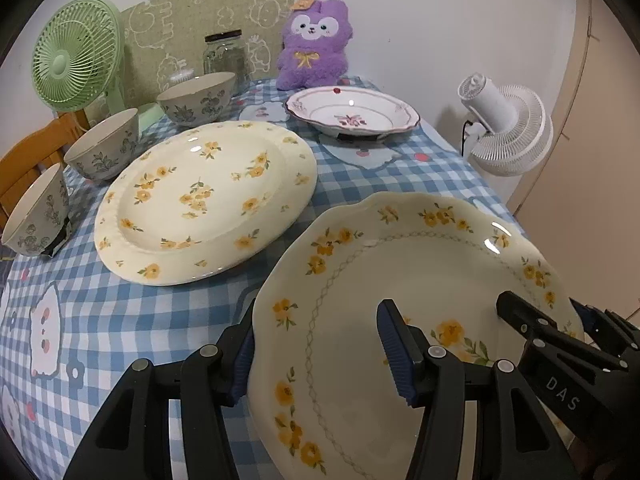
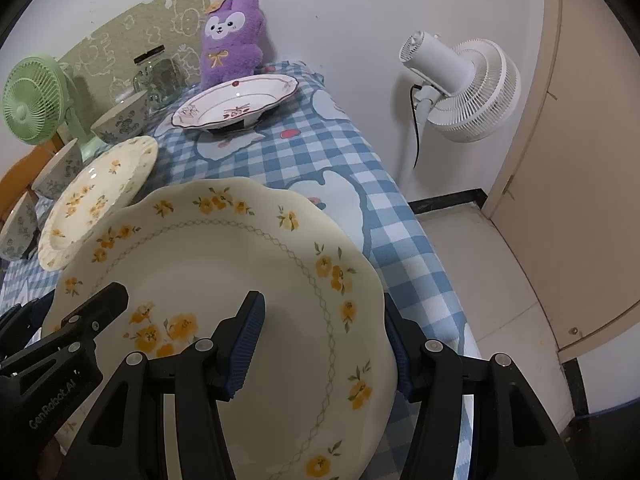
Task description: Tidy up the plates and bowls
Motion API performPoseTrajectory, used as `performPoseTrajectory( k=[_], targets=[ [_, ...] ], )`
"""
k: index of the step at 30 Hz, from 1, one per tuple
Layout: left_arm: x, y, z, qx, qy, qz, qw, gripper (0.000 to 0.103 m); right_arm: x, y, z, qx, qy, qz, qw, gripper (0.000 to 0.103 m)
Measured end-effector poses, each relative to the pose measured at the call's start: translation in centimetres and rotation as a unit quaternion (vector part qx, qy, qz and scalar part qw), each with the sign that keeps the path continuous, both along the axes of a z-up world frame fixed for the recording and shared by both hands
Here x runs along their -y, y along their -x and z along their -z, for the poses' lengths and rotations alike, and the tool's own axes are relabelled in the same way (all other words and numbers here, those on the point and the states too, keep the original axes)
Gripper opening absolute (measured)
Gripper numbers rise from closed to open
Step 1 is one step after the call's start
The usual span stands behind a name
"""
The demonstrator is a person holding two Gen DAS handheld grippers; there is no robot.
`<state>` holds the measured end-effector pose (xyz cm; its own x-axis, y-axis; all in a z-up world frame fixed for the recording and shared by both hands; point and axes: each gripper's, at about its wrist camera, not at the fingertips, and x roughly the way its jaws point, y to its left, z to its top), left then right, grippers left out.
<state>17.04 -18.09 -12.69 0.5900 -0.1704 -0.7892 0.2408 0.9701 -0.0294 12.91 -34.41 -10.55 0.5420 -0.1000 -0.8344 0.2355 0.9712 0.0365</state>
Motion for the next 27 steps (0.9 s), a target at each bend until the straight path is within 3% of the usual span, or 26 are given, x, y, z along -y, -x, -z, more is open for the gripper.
performPoseTrajectory(
  k=[13,17,20,23,27],
  targets=[
    [0.5,-0.1,0.9,-0.009,-0.013,0.016,0.9997,0.058,0.3,-0.2,0.2,0.006,0.005,0.016,1.000,0.063],
    [0.8,-0.2,0.9,-0.015,-0.019,0.032,0.9992,0.068,0.5,-0.2,0.1,0.007,-0.007,0.013,1.000,0.064],
    [1.0,0.3,0.6,-0.009,-0.013,0.040,0.9991,0.082,0.3,0.1,-0.5,0.018,0.001,0.018,1.000,0.065],
    [1.0,0.6,0.3,-0.003,-0.011,0.043,0.9990,0.084,-0.1,0.2,-1.3,0.028,0.017,0.021,0.999,0.066],
    [0.7,1.0,-0.4,0.002,-0.009,0.039,0.9992,0.086,-1.0,0.6,-2.4,0.048,0.027,0.009,0.998,0.078]
  ],
)
